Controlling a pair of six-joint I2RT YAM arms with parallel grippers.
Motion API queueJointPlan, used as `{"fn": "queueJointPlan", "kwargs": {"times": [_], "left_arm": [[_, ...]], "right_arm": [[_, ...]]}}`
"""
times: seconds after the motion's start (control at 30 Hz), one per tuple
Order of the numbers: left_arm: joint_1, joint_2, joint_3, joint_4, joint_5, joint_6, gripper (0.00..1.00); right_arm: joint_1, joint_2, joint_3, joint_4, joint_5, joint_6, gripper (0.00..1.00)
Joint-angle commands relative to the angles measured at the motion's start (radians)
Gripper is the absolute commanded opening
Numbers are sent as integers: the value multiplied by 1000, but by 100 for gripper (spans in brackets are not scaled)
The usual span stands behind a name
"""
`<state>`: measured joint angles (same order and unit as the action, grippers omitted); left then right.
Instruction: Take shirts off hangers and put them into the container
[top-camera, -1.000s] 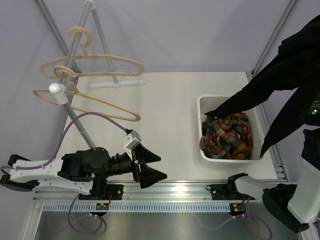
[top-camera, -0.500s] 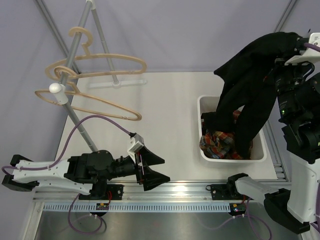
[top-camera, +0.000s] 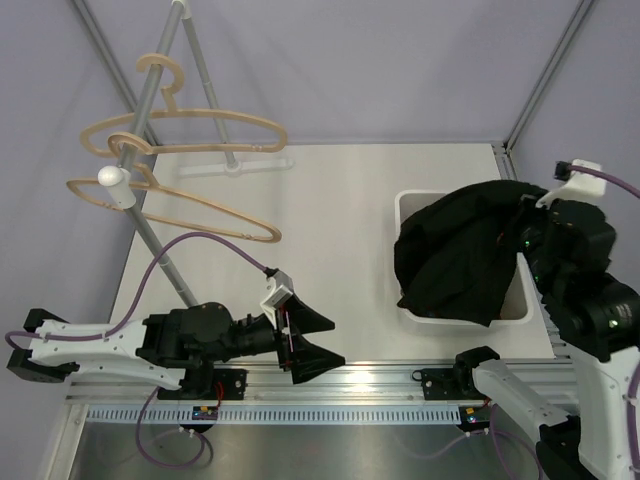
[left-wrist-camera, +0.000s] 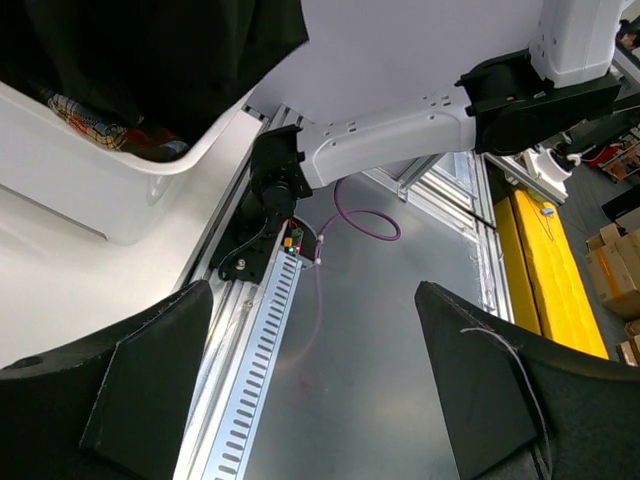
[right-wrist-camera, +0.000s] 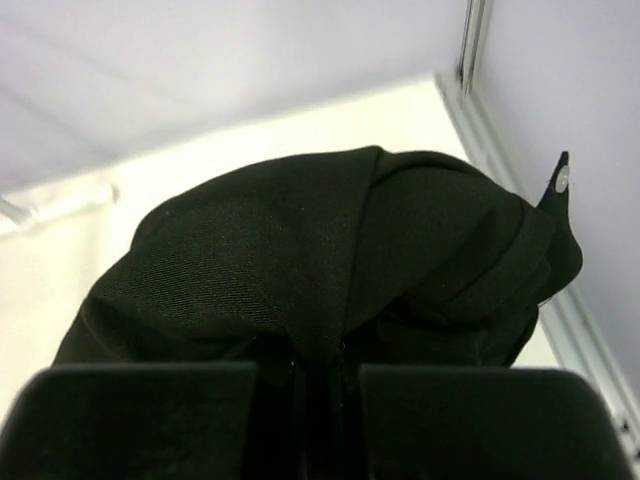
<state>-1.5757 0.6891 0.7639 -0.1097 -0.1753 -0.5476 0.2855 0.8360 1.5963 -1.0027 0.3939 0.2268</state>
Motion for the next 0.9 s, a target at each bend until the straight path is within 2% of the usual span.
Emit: {"fn": "queueJointPlan", "kwargs": {"times": [0.0, 0.1, 0.27, 0.4, 0.57, 0.67, 0.87], "left_arm": [[-1, 27, 21, 31, 3, -5, 88], [-1, 33, 21, 44, 17, 0, 88], [-1, 10, 23, 42, 25, 6, 88], [-1, -42, 12, 24, -1, -5, 89], [-1, -86, 18, 1, -30, 3, 89], [-3, -94, 17, 15, -17, 8, 89], [-3, -120, -21, 48, 22, -14, 89]], "right_arm": [[-3, 2, -173, -68, -70, 156, 0], [-3, -15, -294, -28, -135, 199, 0], [-3, 11, -386, -51, -58, 244, 0], [-5, 116, -388, -171, 39, 296, 0], [-3, 212, -403, -229, -38, 310, 0], [-5, 307, -411, -217, -24, 307, 0], [-9, 665, -380, -117, -183, 293, 8]]}}
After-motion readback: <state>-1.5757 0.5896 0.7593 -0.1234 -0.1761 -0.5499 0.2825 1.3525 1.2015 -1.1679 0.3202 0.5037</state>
